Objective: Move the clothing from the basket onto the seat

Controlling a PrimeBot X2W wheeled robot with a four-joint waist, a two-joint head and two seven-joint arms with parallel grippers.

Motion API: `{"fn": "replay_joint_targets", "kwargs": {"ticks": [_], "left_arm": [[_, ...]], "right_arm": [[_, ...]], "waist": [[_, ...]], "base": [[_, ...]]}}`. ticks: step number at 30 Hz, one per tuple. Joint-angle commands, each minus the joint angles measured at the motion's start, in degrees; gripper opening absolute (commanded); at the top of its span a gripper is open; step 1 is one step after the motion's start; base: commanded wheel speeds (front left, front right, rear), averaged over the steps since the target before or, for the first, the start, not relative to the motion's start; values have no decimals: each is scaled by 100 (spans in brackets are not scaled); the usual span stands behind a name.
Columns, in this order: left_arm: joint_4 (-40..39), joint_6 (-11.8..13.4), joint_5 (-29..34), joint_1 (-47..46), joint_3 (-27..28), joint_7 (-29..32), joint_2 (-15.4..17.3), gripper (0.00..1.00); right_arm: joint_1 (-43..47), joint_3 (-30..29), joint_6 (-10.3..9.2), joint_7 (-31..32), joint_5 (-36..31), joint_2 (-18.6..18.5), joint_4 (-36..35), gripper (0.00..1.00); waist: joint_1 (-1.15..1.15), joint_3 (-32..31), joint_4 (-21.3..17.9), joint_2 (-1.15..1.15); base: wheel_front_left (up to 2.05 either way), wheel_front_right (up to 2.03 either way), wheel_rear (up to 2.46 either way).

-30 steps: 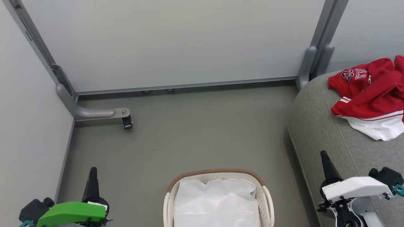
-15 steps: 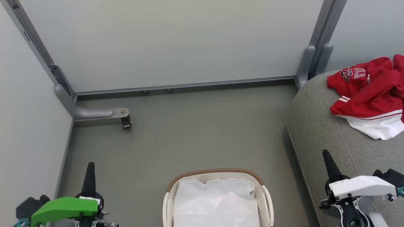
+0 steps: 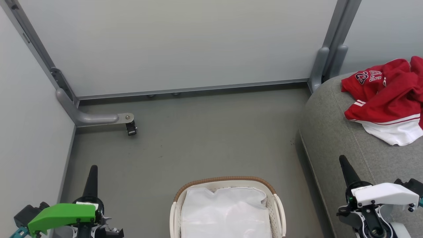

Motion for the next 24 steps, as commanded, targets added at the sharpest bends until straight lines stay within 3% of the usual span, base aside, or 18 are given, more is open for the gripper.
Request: {"fn": "replay_joint_targets", "kwargs": {"ticks": [1, 24], "left_arm": [[-55, -25, -115, -152, 46, 48, 40, 0], [-52, -52, -1000, -278, 178, 311, 42, 0]], "right_arm": [[-103, -32, -2, 45, 149, -32, -57, 0], [-99, -171, -2, 314, 1149, -40, -99, 0]], "waist": [[0, 1, -3, 47], [0, 19, -44, 59]], "base": [[0, 0, 0], [0, 0, 0]]}}
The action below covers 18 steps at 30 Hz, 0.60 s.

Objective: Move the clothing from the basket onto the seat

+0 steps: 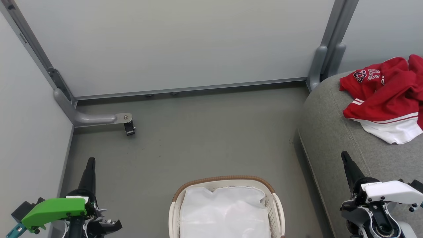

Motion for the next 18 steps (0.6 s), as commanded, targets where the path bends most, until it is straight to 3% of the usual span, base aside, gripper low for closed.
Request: {"fn": "replay_joint_targets", "kwargs": {"ticks": [1, 18], "left_arm": [[-36, -44, -124, -97, 38, 29, 40, 0], [-32, -50, -551, -162, 102, 167, 40, 0]], "right_arm": [[-41, -34, -1, 37, 126, -34, -39, 0], [-45, -99, -2, 175, 623, -38, -56, 0]], "waist": [[0, 1, -2, 59], [0, 12, -28, 67]], "base": [[0, 0, 0], [0, 0, 0]]}}
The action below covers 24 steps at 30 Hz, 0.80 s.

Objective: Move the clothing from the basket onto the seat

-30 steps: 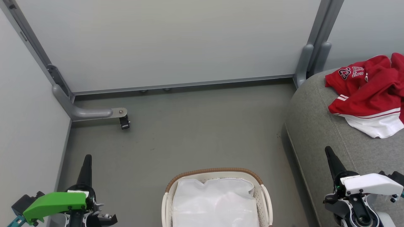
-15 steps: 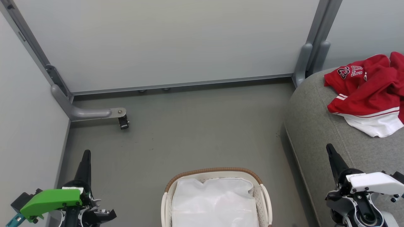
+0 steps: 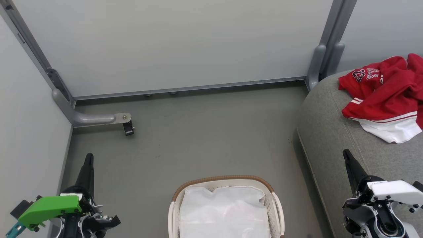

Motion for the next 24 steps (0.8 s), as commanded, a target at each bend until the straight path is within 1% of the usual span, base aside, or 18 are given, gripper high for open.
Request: {"fn": "replay_joint_targets", "kwargs": {"ticks": [1, 24], "left_arm": [[-21, -32, -14, -69, 18, 14, 38, 0], [-22, -31, -8, -69, 22, 19, 34, 0]], "right_arm": [[-25, -13, -2, 24, 19, -34, -15, 0], [-23, -12, -2, 24, 19, -34, -15, 0]], "waist": [[0, 0, 0, 67], [0, 0, 0, 67]], "base": [[0, 0, 0], [0, 0, 0]]}}
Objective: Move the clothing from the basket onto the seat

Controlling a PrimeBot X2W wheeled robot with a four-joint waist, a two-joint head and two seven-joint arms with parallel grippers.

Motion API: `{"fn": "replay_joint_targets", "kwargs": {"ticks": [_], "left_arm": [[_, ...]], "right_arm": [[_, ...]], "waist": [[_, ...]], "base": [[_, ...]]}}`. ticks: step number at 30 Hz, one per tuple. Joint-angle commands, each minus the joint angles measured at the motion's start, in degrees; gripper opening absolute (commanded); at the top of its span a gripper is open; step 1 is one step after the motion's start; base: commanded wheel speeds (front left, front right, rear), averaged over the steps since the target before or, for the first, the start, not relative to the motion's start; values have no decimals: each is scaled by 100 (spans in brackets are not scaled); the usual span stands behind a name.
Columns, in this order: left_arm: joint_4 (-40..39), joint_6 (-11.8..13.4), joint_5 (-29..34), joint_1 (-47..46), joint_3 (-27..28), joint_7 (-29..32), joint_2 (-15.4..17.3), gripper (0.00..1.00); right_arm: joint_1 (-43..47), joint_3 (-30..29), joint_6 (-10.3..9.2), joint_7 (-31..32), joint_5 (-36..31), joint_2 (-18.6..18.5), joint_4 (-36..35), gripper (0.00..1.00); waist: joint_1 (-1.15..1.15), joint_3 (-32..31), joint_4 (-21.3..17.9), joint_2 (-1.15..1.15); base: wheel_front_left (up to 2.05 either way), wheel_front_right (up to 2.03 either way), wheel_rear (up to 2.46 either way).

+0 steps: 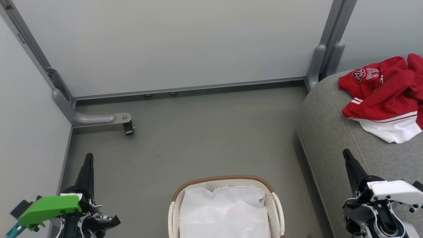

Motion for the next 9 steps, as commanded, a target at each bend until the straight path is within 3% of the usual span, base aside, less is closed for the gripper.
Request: {"fn": "replay_joint_targets", "kwargs": {"ticks": [1, 9], "left_arm": [[-21, -30, -8, -69, 18, 19, 34, 0], [-21, -30, -6, -69, 19, 20, 32, 0]], "right_arm": [[-20, -12, -2, 24, 19, -34, -13, 0], [-20, -12, -2, 24, 19, -34, -13, 0]], "waist": [[0, 0, 0, 67], [0, 0, 0, 67]], "base": [[0, 0, 0], [0, 0, 0]]}}
